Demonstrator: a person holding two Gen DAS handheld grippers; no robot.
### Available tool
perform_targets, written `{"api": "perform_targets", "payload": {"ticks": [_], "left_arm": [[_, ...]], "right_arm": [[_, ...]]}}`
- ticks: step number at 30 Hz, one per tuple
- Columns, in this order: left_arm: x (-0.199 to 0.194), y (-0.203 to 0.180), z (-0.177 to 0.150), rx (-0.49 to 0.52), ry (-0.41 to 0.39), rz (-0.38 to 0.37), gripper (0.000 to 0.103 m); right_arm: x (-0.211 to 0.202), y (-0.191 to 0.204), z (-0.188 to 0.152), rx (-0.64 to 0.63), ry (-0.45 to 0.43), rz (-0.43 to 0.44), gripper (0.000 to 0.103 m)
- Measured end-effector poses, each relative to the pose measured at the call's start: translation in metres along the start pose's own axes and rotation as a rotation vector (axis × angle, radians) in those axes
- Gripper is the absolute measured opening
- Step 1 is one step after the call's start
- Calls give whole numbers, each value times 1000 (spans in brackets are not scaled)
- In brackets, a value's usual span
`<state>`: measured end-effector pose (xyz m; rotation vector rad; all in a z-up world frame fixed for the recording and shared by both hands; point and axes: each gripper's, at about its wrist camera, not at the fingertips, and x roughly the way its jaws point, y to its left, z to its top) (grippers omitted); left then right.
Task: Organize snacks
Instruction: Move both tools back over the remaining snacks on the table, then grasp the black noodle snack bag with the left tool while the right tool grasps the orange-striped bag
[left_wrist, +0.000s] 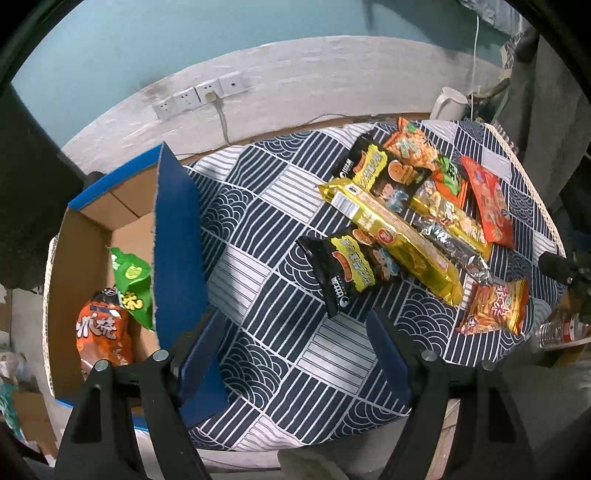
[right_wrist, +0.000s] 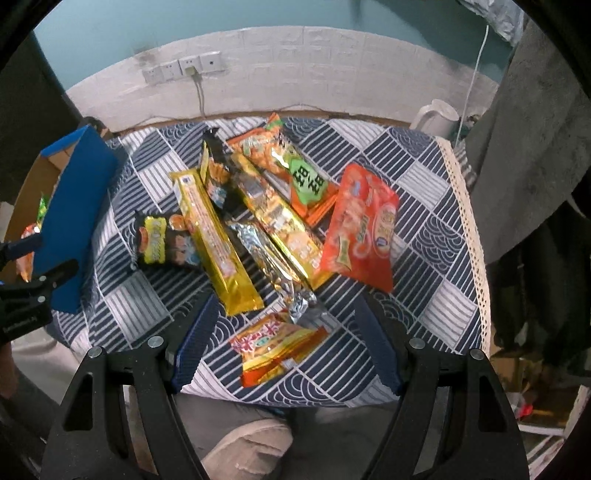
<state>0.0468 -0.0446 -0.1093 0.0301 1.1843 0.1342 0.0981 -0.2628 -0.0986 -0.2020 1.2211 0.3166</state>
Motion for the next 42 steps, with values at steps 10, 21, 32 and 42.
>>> {"api": "perform_targets", "payload": {"ticks": [10,21,32,42], "left_arm": [[25,-16,-13,34,58,-6,81],[43,-36,-21,88,74,13,81],[56,-37,-19,86,108,16,81],[69,-33,0,85,101,33,81]], "right_arm": [[38,4,-16,-38,95,-13,77],[65,20,-25,-98,179,3,78],[88,17,-33,-139,197,-40,78],[86,22,-29,-171,183,5,49]]}}
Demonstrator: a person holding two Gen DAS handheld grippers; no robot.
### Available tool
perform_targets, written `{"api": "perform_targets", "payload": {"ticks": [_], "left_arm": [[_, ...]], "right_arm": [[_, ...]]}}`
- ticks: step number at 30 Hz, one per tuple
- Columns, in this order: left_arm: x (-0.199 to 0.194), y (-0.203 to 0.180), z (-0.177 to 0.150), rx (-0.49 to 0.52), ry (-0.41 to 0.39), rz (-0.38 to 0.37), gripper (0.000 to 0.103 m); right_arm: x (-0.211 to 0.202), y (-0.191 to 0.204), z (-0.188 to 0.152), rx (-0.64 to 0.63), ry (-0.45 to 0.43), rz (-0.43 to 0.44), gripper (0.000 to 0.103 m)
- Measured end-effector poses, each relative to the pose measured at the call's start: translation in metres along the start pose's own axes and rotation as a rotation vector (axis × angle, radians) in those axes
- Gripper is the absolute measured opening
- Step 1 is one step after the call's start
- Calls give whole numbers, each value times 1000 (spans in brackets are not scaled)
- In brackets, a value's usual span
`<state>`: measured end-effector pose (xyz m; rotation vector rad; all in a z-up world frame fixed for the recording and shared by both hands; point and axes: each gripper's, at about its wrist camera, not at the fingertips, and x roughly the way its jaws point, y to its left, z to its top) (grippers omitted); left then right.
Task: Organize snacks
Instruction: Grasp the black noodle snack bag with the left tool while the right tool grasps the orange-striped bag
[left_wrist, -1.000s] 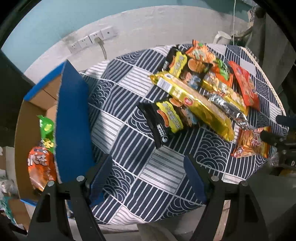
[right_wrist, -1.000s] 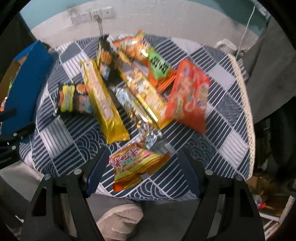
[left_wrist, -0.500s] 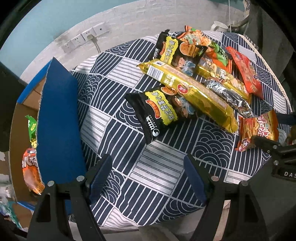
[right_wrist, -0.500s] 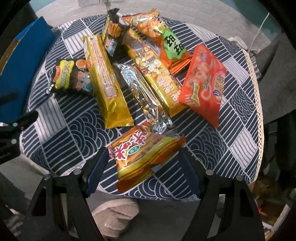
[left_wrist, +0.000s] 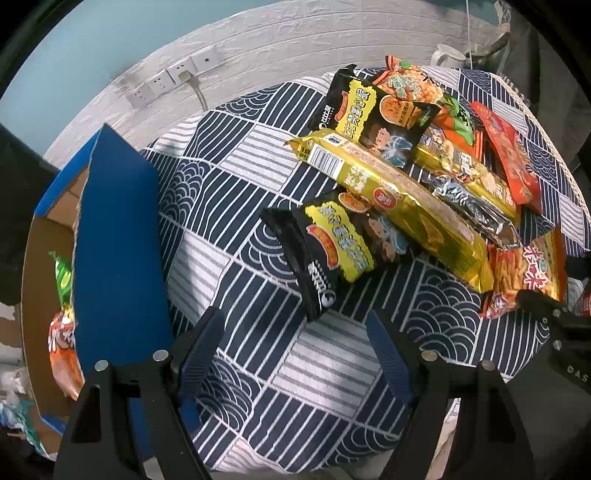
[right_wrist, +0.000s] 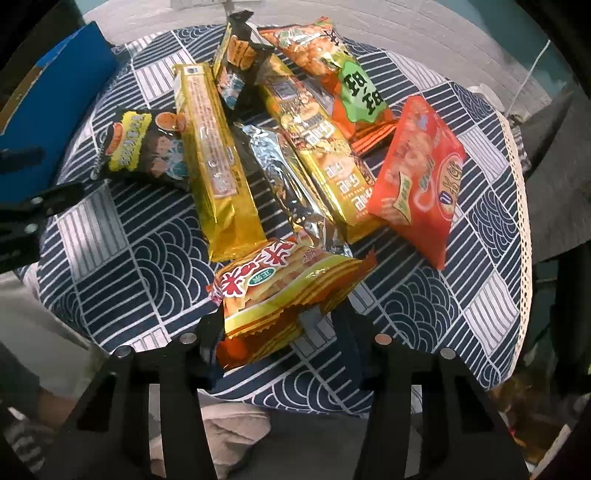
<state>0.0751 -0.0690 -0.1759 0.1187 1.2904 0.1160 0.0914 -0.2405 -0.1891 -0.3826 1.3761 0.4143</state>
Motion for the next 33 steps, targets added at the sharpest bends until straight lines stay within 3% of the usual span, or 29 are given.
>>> {"api": "perform_targets", "payload": {"ticks": [7,11,22,29,33], "left_arm": [[8,-5,12,9,5,-11,81],[16,-10,20,24,15,-31,81],[42,-22,46,44,58,-63,81],[54,-32,54,68,75,-53,87],[59,-34,57,82,74,-45,88]], "right_arm": [[-8,-10,3,34,-29,22,47],[-15,-14,4,44,-46,41,34],[-4,-26,10,46,-40,67,35],[7,-31,14,80,-5,114,47],[10,-31,18,81,2,122,49]]}}
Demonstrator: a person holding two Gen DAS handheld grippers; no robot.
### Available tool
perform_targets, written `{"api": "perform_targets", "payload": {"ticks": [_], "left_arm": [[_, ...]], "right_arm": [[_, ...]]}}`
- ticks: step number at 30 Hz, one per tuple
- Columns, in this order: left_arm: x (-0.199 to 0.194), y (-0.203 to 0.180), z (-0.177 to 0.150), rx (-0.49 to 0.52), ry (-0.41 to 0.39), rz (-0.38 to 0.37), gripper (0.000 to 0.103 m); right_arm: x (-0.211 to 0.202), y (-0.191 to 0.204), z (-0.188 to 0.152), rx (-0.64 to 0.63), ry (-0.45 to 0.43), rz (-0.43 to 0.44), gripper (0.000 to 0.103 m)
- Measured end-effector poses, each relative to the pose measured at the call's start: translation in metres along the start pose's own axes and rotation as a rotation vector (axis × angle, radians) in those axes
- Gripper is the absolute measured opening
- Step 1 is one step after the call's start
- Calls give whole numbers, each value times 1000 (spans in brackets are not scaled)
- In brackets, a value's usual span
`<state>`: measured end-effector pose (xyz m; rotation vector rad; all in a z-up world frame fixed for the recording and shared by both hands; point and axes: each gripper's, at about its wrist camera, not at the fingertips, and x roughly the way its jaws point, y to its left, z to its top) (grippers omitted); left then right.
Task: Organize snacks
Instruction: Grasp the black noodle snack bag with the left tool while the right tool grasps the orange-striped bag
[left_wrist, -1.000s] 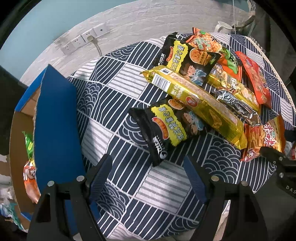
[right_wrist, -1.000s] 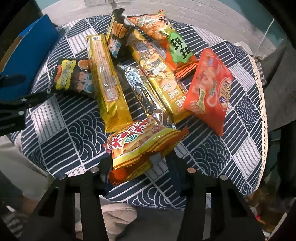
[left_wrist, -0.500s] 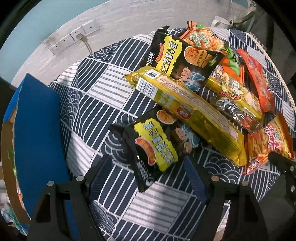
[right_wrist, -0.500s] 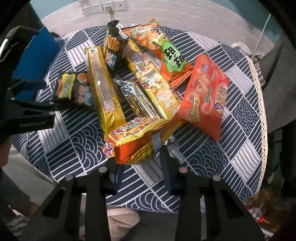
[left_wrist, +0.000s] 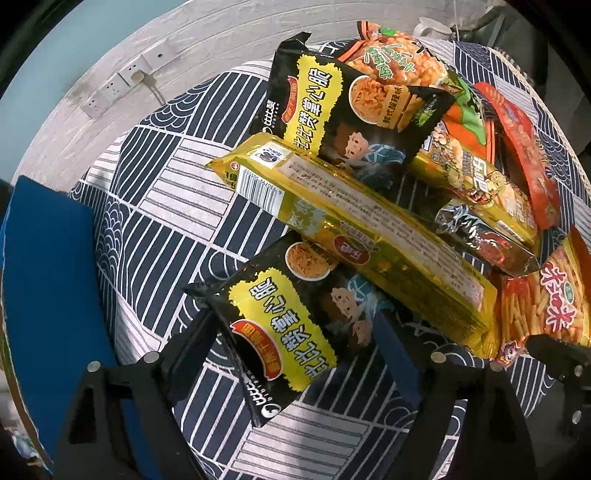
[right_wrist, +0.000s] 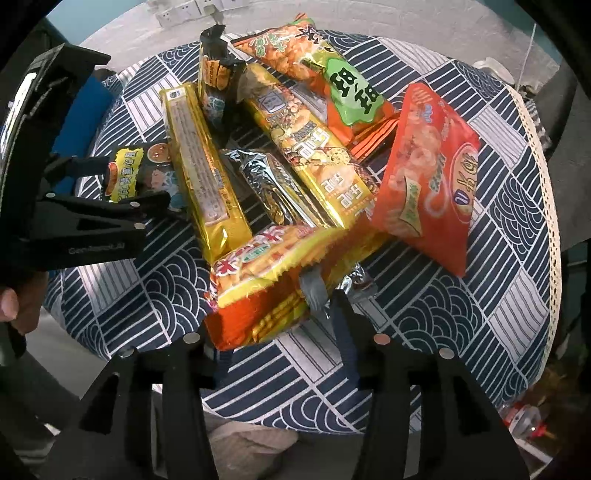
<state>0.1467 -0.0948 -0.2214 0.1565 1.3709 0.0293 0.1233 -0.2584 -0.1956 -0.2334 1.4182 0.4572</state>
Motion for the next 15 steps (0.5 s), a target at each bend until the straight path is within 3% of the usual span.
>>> {"api": "perform_targets", "payload": {"ticks": [7,11,14,15], "left_arm": [[4,-2,-1,20,-24,-12,88],[-6,0,-7,23,-56,-26,67],[-13,4,-11,7,-54,-63,61],[-14,5,-14,1,-51,-69,54]], "right_arm": [[1,1,5,0,1,1,55],[0,6,10,-17,-10,-15,55],[0,6,12,-14,-17,-15,55],[-1,7,13,-15,-20,-18,54]]}}
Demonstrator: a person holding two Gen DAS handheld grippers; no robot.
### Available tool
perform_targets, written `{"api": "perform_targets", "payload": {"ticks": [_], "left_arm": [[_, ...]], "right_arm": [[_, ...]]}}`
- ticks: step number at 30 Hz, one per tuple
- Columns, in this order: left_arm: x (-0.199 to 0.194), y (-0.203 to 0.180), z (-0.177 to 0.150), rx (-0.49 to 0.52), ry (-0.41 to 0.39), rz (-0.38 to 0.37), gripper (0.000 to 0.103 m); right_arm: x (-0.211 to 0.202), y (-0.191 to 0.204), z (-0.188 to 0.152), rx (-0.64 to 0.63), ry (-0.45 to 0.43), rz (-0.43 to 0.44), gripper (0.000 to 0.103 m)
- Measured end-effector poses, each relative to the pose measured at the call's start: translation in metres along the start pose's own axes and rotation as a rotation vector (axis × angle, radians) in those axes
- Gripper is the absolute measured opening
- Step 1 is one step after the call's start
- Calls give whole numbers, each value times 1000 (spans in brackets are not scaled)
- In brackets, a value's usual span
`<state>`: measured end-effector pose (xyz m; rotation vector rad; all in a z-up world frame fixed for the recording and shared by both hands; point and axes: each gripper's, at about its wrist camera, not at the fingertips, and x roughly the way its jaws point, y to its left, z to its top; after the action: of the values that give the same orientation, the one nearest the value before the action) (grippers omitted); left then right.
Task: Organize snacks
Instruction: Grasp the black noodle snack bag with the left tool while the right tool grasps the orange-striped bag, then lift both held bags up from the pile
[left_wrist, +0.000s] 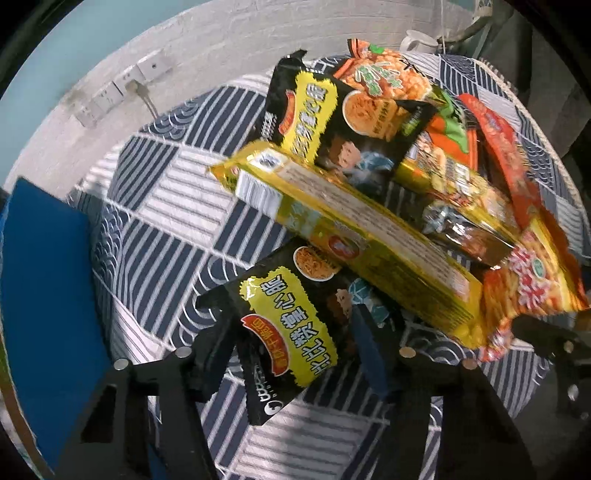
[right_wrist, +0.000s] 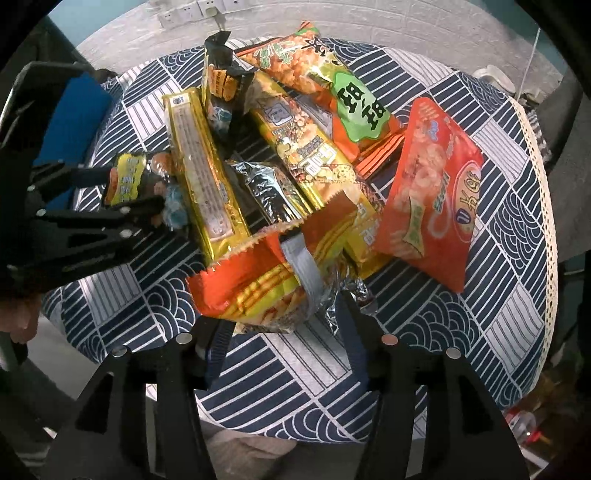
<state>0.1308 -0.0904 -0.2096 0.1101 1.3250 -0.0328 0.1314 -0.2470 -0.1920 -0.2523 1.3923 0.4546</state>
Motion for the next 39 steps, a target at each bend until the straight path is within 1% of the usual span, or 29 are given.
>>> {"api": "perform_targets", "payload": {"ticks": [1,3,5,7,10,12,14,16,18,20,22,25,26,27,31,33,35,37,38,39], "left_arm": [[-3,0,-3,-3,-7,0,53],[-7,-2,-9,1,6,-16,50],[-12,-4,-15,0,16,-27,44],[-13,-7,-21,-1,38,-41,44],[-14,-7,-31,-22,93,-93,45],[-14,-6,-39,-35,119,-120,49],[-16,-6,-47,-35,142,-136,50],[-18,-7,-53,-30,146,-137,57],[-21,-10,-58,-14,142,-114,77],[-24,-13,-62,10,117,-80,84],[-26,-16,-63,38,101,-55,85],[-27,-23,-59,97,78,-7,85],[-26,-27,-54,128,61,10,86],[-27,-30,-53,149,53,16,89],[-26,-42,-46,261,26,31,89],[-23,-44,-43,301,36,11,89],[-21,-40,-49,299,55,-24,89],[-18,-42,-55,292,66,-40,89],[-15,-41,-49,299,73,-43,89],[-15,-43,-50,306,74,-44,89]], "right_arm": [[-1,0,0,-1,-3,-2,53],[-1,2,-1,-1,-10,2,48],[-2,2,-2,-1,-17,-3,45],[-4,2,-4,0,-37,-9,42],[-7,-3,-9,1,-41,-4,37],[-9,-4,-10,8,-43,2,34],[-13,-6,-12,13,-45,6,30],[-15,-5,-14,16,-48,8,28],[-17,-5,-16,14,-52,7,25],[-18,-4,-18,11,-54,6,23],[-19,-3,-18,7,-56,5,22],[-17,-4,-19,8,-46,16,22],[-16,-4,-19,8,-41,19,22],[-16,-5,-19,9,-40,15,22],[-15,-7,-19,19,-35,18,23],[-14,-9,-19,26,-30,27,28],[-13,-11,-19,30,-31,29,36],[-12,-11,-19,30,-31,31,37],[-12,-11,-19,29,-30,31,38],[-11,-11,-18,29,-28,31,39]]}}
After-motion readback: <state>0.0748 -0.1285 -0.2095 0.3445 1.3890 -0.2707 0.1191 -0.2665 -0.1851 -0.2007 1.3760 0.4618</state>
